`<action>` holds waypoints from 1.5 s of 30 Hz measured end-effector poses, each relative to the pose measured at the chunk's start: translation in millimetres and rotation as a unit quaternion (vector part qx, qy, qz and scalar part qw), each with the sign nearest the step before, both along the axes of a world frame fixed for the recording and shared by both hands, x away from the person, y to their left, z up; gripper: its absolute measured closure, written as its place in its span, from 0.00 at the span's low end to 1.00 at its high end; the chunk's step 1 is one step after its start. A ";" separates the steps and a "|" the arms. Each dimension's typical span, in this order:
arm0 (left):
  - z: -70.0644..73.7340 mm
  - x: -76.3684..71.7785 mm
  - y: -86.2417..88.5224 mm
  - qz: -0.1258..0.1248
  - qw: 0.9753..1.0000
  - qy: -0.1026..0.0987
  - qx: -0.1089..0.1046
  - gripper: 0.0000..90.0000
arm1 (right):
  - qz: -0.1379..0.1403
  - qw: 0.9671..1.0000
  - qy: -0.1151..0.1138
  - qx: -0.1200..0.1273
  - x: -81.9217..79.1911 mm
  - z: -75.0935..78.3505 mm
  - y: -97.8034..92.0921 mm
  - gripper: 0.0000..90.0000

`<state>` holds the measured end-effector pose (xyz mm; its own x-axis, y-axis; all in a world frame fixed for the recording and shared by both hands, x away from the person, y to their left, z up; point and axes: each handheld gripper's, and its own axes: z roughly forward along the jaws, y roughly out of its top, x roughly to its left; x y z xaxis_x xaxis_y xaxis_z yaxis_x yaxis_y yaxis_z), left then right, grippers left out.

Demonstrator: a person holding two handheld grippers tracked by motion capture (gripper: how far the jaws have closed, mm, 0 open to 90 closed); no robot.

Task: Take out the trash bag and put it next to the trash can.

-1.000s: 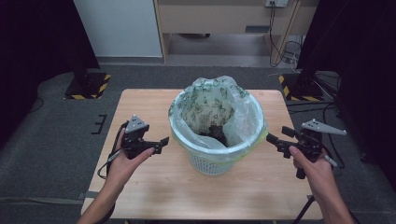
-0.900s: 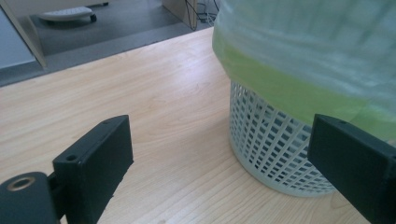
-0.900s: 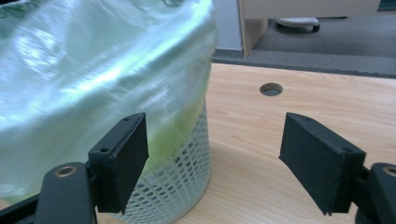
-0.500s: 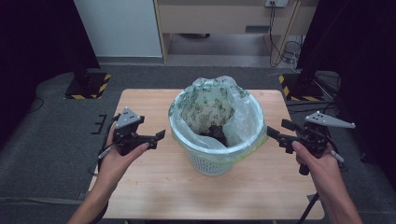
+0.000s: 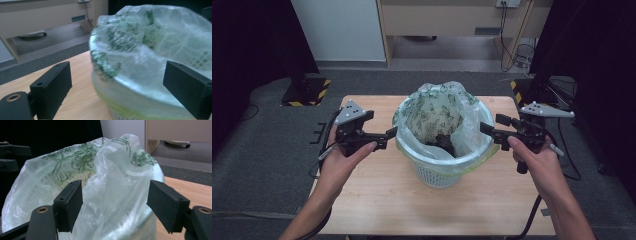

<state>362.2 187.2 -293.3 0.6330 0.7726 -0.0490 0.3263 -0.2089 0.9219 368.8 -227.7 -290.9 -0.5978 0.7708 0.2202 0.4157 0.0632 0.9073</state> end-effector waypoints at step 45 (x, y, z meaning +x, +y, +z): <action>4.5 16.8 -42.1 -0.059 0.998 -0.031 -0.003 1.00 | 0.009 0.999 0.032 0.032 35.3 33.7 32.6 1.00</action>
